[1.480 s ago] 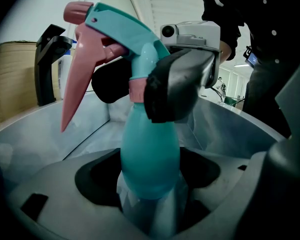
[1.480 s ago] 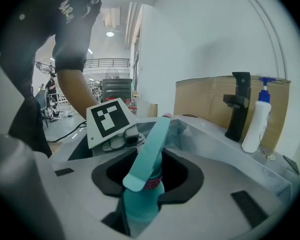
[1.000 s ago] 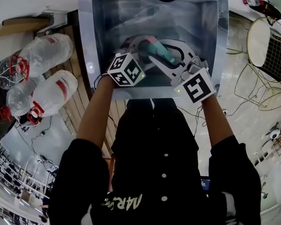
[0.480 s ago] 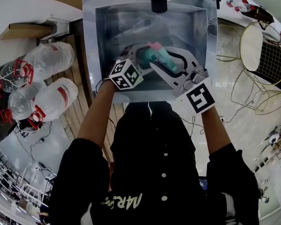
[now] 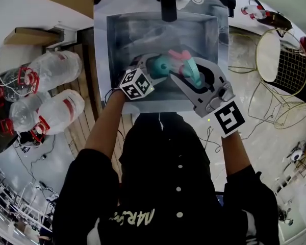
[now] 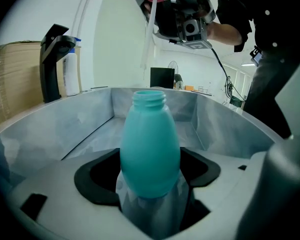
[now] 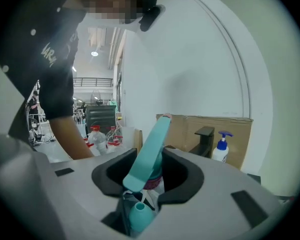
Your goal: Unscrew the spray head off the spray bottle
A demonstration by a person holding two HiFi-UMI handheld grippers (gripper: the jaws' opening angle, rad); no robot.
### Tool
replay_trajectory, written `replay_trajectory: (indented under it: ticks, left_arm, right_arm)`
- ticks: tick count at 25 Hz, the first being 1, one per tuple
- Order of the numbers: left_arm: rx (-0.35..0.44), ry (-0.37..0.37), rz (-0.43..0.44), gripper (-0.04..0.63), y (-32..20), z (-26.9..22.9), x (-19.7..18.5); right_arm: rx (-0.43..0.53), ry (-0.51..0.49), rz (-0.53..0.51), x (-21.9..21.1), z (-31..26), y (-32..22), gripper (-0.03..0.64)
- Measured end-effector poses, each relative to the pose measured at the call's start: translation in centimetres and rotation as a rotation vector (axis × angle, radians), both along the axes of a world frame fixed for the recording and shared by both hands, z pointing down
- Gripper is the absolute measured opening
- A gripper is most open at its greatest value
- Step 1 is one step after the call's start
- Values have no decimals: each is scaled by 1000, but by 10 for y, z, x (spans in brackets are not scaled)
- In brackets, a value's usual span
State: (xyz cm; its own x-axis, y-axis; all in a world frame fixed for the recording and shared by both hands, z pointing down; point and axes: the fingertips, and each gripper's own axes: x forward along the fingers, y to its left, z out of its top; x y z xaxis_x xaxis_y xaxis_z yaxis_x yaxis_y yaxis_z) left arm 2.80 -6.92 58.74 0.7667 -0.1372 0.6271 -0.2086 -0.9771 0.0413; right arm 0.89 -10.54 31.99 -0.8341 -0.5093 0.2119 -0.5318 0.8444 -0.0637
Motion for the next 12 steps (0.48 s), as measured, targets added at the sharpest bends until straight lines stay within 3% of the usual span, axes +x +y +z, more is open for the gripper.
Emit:
replay_trajectory:
  ticks: [12]
  left_arm:
    - [4,-25,-10,389,5,-3,-2]
  right_arm:
    - [24,-33,59,19,-18,6,155]
